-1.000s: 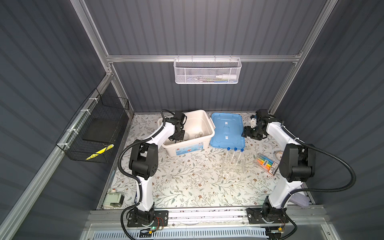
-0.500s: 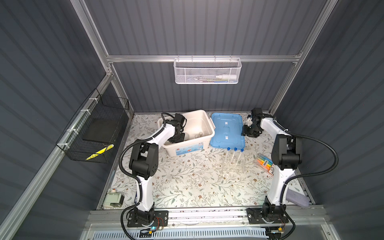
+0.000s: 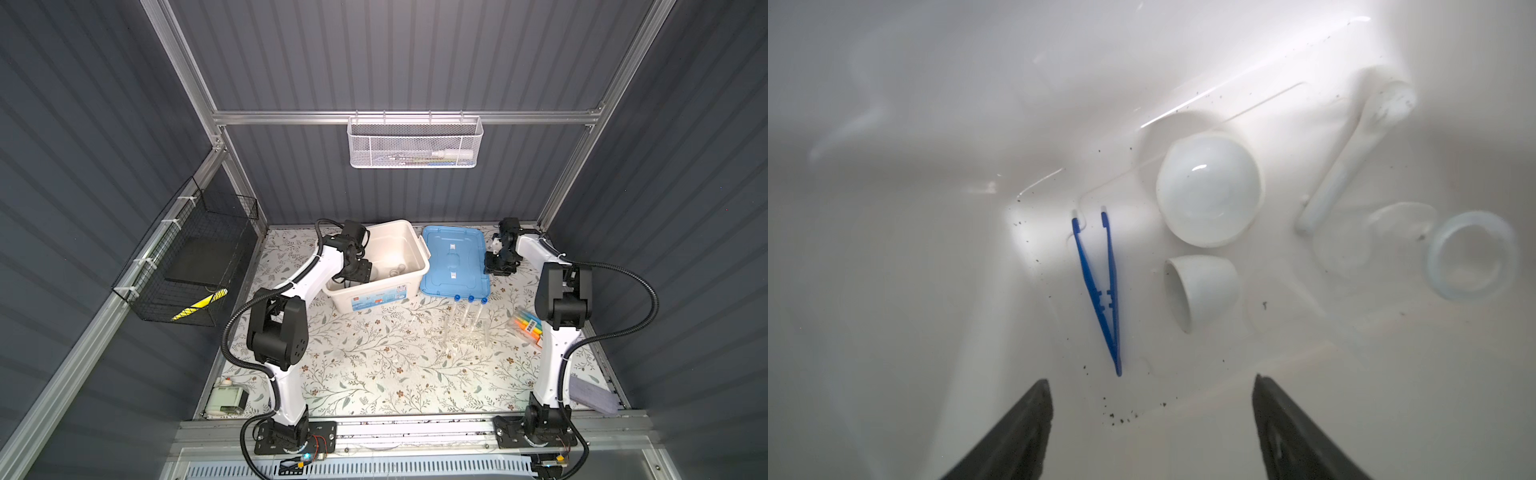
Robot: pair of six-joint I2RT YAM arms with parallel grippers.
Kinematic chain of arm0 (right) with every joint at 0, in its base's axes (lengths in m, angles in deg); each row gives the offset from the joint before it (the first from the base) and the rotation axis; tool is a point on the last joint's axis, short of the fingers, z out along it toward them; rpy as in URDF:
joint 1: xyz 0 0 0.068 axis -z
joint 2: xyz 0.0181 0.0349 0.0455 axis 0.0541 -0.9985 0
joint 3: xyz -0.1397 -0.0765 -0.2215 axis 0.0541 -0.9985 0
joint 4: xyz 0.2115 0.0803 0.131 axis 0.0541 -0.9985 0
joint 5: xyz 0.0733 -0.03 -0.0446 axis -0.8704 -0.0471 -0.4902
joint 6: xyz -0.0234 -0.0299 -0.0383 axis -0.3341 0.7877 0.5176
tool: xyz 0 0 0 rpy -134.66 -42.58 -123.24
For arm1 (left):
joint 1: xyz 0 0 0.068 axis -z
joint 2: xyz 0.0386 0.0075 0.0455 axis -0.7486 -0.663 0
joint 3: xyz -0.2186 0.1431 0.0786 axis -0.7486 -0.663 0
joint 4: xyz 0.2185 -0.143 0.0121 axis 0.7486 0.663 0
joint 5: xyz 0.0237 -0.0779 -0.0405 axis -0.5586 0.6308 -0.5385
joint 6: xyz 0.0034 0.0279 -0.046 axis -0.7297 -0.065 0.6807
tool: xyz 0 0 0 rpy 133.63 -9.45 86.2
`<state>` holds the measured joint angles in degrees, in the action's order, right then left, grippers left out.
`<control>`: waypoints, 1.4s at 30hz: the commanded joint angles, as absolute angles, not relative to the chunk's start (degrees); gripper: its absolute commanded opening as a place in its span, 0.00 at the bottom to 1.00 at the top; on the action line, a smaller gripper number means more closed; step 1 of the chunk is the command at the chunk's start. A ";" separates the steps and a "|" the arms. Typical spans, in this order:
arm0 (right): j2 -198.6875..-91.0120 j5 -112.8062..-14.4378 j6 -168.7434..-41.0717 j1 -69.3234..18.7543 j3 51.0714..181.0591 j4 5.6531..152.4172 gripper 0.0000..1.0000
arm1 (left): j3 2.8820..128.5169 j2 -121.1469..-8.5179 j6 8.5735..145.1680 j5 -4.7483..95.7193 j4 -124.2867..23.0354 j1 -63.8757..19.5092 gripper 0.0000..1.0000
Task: Organize the chemistry lab equipment
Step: 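Drop the tweezers into the bin while the right grips the lid edge, then lift the blue lid edge with the right gripper while the left reaches toward it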
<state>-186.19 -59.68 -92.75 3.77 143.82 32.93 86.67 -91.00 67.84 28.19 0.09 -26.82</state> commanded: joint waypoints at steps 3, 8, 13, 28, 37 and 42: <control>-188.90 -60.23 -92.73 4.06 147.25 30.34 0.34 | 88.62 -86.01 67.76 29.18 1.04 -26.97 0.82; -190.37 -58.49 -92.07 4.06 148.47 29.43 0.26 | 88.61 -82.44 67.82 27.94 -0.37 -26.79 0.87; -190.60 -58.24 -91.25 4.05 147.63 29.72 0.17 | 88.26 -79.54 68.73 27.33 -2.76 -26.76 1.00; -179.16 -66.73 -95.52 8.78 142.23 34.76 0.00 | 90.06 -79.60 71.18 28.26 -4.64 -25.65 1.00; -172.46 -68.71 -96.07 10.70 140.91 32.62 0.00 | 97.67 -85.32 72.00 29.29 -4.04 -21.18 1.00; -168.04 -68.94 -96.96 11.64 138.65 32.13 0.00 | 103.41 -89.56 73.54 32.24 -4.17 -18.70 1.00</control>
<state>-170.93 -66.78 -96.01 11.07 139.52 33.02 100.20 -87.75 71.84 29.55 -4.25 -19.65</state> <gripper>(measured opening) 0.055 0.997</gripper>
